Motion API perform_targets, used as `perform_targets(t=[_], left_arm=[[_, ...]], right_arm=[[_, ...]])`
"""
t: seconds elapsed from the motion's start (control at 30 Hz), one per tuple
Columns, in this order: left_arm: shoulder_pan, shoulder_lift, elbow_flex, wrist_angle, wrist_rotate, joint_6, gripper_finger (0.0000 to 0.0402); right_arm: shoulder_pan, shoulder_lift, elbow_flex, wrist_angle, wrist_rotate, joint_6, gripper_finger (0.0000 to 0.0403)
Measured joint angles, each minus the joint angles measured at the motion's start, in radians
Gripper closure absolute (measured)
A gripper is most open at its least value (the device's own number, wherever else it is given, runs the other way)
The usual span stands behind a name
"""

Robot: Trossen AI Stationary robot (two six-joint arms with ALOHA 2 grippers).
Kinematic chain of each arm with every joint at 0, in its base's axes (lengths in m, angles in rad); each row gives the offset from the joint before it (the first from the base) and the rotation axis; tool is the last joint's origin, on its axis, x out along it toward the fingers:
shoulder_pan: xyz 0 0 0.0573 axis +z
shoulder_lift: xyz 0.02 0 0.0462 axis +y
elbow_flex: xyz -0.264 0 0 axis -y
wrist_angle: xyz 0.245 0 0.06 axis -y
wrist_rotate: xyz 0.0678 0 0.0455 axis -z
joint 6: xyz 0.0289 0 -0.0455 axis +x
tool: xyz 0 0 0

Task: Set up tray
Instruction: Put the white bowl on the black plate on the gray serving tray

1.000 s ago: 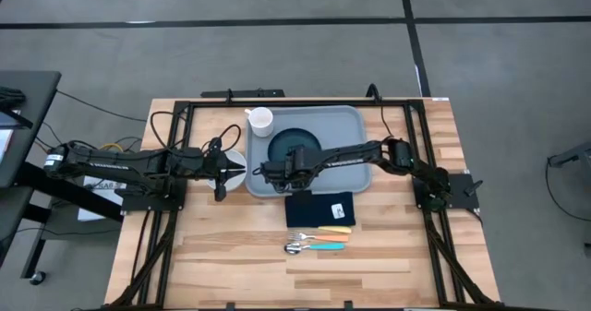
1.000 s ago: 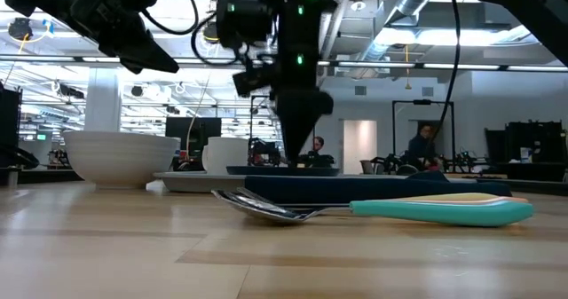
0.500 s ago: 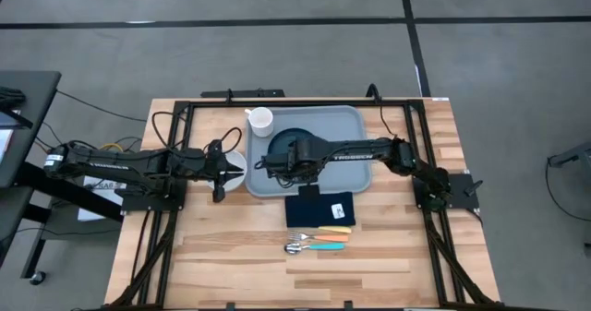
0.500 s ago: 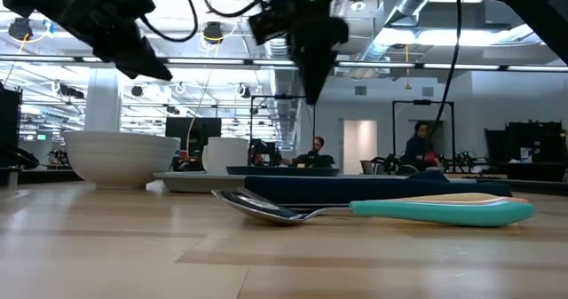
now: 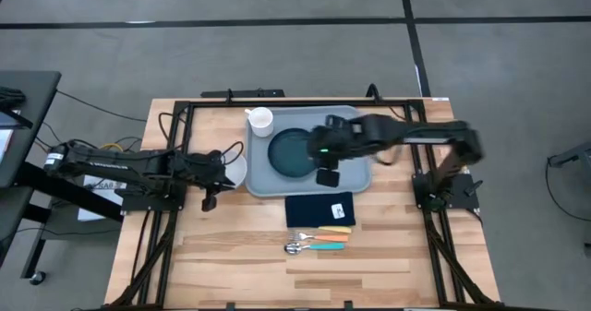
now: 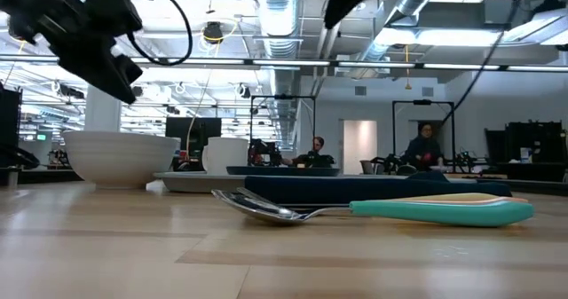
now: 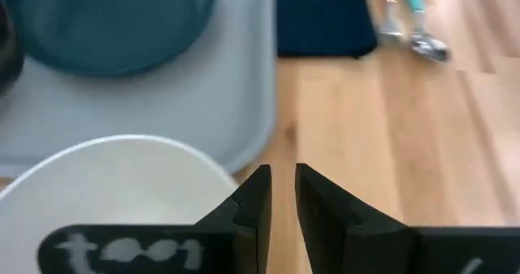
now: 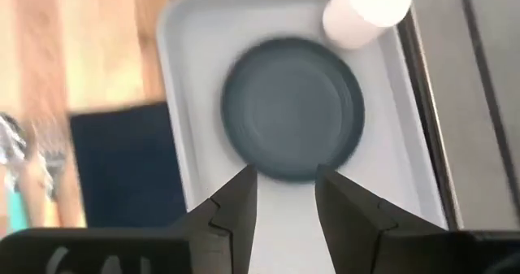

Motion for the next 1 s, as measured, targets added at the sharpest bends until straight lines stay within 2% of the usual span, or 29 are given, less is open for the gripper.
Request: perform_targets(t=[0.17, 0.27, 0.43, 0.53, 0.7, 1.0], left_arm=[[-0.096, 0.005, 0.032, -0.003, 0.011, -0.009, 0.0340], [-0.154, 0.015, 0.065, -0.006, -0.024, -0.056, 0.0321], [-0.209, 0.057, 0.153, -0.097, -0.104, -0.161, 0.0292], [-0.220, 0.107, 0.209, -0.191, -0.163, -0.248, 0.0285], [-0.220, 0.226, 0.270, -0.322, -0.176, -0.341, 0.0284], [-0.220, 0.444, 0.337, -0.424, -0.175, -0.319, 0.0283]], right_arm=[[0.017, -0.270, -0.394, 0.316, 0.014, 0.028, 0.0284], [0.031, -0.406, -0.618, 0.536, 0.058, 0.037, 0.0284], [0.044, -0.560, -0.883, 0.841, 0.075, 0.028, 0.0284], [0.044, -0.610, -0.966, 0.912, 0.077, 0.028, 0.0284], [0.062, -0.642, -1.039, 0.933, 0.077, 0.060, 0.0284], [0.094, -0.642, -1.047, 0.951, 0.077, 0.070, 0.0284]])
